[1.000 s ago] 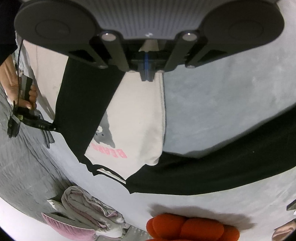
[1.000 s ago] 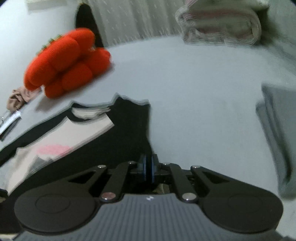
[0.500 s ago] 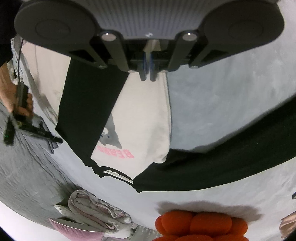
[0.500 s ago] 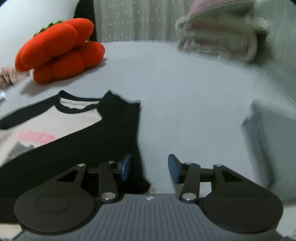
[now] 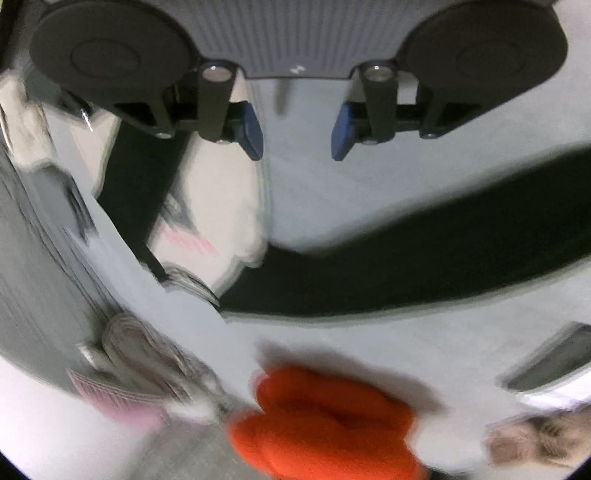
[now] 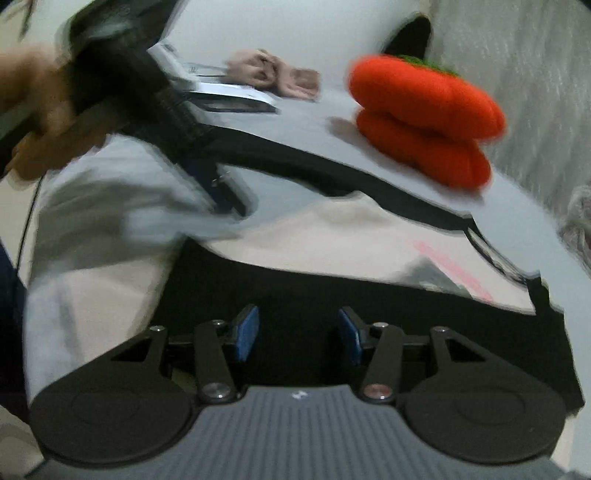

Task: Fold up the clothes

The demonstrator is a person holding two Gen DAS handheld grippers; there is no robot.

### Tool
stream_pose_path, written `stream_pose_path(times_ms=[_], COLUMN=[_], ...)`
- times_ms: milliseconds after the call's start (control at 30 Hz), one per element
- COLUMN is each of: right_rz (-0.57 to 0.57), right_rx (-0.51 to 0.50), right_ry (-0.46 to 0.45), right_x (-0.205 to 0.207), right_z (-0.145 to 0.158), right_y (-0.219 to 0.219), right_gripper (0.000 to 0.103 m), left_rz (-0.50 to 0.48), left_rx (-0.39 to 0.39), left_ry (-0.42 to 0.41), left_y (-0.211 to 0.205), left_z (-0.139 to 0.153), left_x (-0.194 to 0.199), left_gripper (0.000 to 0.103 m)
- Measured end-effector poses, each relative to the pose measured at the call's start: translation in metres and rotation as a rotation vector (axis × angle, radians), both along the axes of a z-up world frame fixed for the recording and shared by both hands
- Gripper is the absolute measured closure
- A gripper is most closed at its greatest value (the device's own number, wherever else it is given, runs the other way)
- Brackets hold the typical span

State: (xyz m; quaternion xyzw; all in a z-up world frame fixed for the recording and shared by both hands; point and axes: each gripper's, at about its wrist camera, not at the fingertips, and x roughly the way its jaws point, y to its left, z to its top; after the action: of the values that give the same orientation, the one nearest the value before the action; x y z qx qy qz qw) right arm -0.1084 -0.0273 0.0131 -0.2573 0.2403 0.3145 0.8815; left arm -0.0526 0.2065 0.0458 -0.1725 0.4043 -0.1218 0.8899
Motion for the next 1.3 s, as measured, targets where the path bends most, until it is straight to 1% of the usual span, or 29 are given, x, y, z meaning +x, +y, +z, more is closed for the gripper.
stream_pose_path(times_ms=[33, 67, 133, 200, 233, 300, 333, 367, 400, 433, 500, 533, 567, 633, 667, 767, 867, 900, 1000, 1033, 1067, 1133, 1200, 1300], right_rz=[0.008, 0.028, 0.065, 0.054, 0.034, 0.000, -0.010, -0.010, -0.008, -0.006, -0.002, 0.003, 0.005, 0.012, 0.016, 0.025, 0.014, 0.005, -0.018, -0.024, -0.029, -0.049, -0.069, -0.056], right_rx=[-0.018, -0.022, -0.008, -0.004, 0.015, 0.120, 0.170, 0.202, 0.201, 0.189, 0.164, 0.162, 0.197, 0.314, 0.322, 0.272, 0.249, 0.247, 0.246, 0.254, 0.266, 0.309, 0.350, 0.355], right_ry=[-0.030, -0.035, -0.004, -0.007, -0.008, 0.048, 0.080, 0.118, 0.141, 0.154, 0.182, 0.185, 0.196, 0.239, 0.247, 0.250, 0.266, 0.267, 0.252, 0.245, 0.237, 0.240, 0.254, 0.250], right_x=[-0.008, -0.013, -0.016, -0.013, -0.008, 0.007, 0.013, 0.016, 0.015, 0.014, 0.010, 0.007, 0.006, 0.004, 0.001, -0.006, -0.005, -0.004, -0.005, -0.004, -0.004, -0.005, -0.006, -0.009], right_z=[-0.001, 0.000, 0.003, 0.009, 0.014, 0.022, 0.025, 0.024, 0.019, 0.013, 0.000, 0.001, 0.007, 0.020, 0.023, 0.028, 0.028, 0.028, 0.030, 0.030, 0.030, 0.027, 0.025, 0.028], right_y=[0.008, 0.015, 0.019, 0.021, 0.021, 0.022, 0.024, 0.028, 0.033, 0.037, 0.045, 0.046, 0.041, 0.027, 0.023, 0.015, -0.002, -0.009, -0.030, -0.036, -0.043, -0.054, -0.063, -0.063], right_gripper=[0.051, 0.050, 0.054, 0.054, 0.054, 0.054, 0.055, 0.059, 0.080, 0.093, 0.087, 0.087, 0.087, 0.088, 0.088, 0.088, 0.087, 0.087, 0.086, 0.085, 0.085, 0.084, 0.084, 0.084], left_rz=[0.057, 0.113, 0.231, 0.352, 0.405, 0.473, 0.495, 0.505, 0.514, 0.522, 0.540, 0.552, 0.563, 0.577, 0.589, 0.633, 0.648, 0.650, 0.668, 0.681, 0.694, 0.719, 0.744, 0.736], left_rx=[-0.015, -0.030, -0.053, -0.069, -0.061, -0.051, -0.055, -0.068, -0.081, -0.095, -0.096, -0.094, -0.091, -0.085, -0.082, -0.082, -0.083, -0.075, -0.022, 0.001, 0.024, 0.059, 0.061, 0.032], left_ry=[-0.006, -0.012, -0.018, -0.019, -0.015, -0.001, 0.007, 0.013, 0.019, 0.023, 0.017, 0.008, 0.000, -0.013, -0.011, 0.015, 0.043, 0.049, 0.059, 0.062, 0.064, 0.063, 0.063, 0.065], left_y=[0.018, 0.036, 0.070, 0.101, 0.113, 0.129, 0.135, 0.140, 0.144, 0.146, 0.150, 0.152, 0.154, 0.158, 0.161, 0.170, 0.175, 0.175, 0.173, 0.174, 0.174, 0.178, 0.184, 0.189], left_z=[0.003, 0.005, 0.008, 0.009, 0.008, 0.003, 0.001, -0.001, -0.003, -0.003, -0.002, 0.000, 0.002, 0.005, 0.004, -0.003, -0.009, -0.011, -0.012, -0.012, -0.011, -0.011, -0.013, -0.020], left_x=[-0.002, -0.004, -0.010, -0.017, -0.021, -0.026, -0.027, -0.028, -0.029, -0.028, -0.031, -0.032, -0.033, -0.035, -0.034, -0.032, -0.032, -0.031, -0.027, -0.026, -0.025, -0.025, -0.025, -0.020], left_gripper=[0.061, 0.061, 0.061, 0.061, 0.061, 0.061, 0.061, 0.061, 0.061, 0.061, 0.061, 0.061, 0.061, 0.059, 0.057, 0.054, 0.053, 0.052, 0.048, 0.047, 0.044, 0.043, 0.043, 0.042])
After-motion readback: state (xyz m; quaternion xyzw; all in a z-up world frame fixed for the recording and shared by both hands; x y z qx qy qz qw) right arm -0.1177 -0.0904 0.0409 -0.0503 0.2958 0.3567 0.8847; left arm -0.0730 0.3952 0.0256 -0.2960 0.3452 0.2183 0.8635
